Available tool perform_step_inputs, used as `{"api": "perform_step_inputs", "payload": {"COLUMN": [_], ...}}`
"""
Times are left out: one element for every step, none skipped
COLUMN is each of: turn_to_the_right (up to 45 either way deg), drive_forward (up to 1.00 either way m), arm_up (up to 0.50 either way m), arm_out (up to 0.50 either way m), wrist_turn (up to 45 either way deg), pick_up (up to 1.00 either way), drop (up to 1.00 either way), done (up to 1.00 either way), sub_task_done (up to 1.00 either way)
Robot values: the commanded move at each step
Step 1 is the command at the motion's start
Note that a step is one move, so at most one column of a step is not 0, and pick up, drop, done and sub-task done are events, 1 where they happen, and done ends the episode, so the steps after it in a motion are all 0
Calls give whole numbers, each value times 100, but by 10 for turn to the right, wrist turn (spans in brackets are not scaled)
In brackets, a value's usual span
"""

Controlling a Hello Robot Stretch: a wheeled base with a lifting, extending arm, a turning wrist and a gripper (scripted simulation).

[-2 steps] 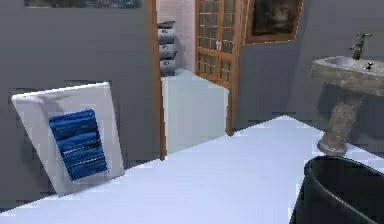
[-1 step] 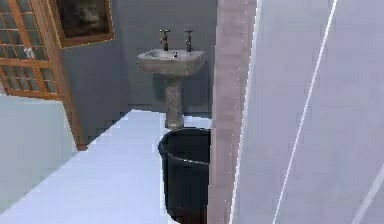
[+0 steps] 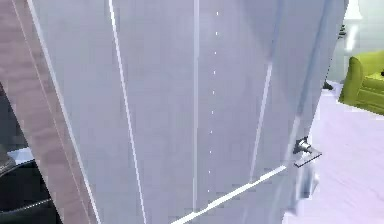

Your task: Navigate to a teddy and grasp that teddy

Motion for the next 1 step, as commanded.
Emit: {"api": "perform_step_inputs", "payload": {"turn_to_the_right": [450], "drive_forward": [0], "arm_up": [0], "arm_out": [0], "wrist_turn": [0], "pick_up": [0], "drop": [0], "done": [0], "sub_task_done": [0]}}
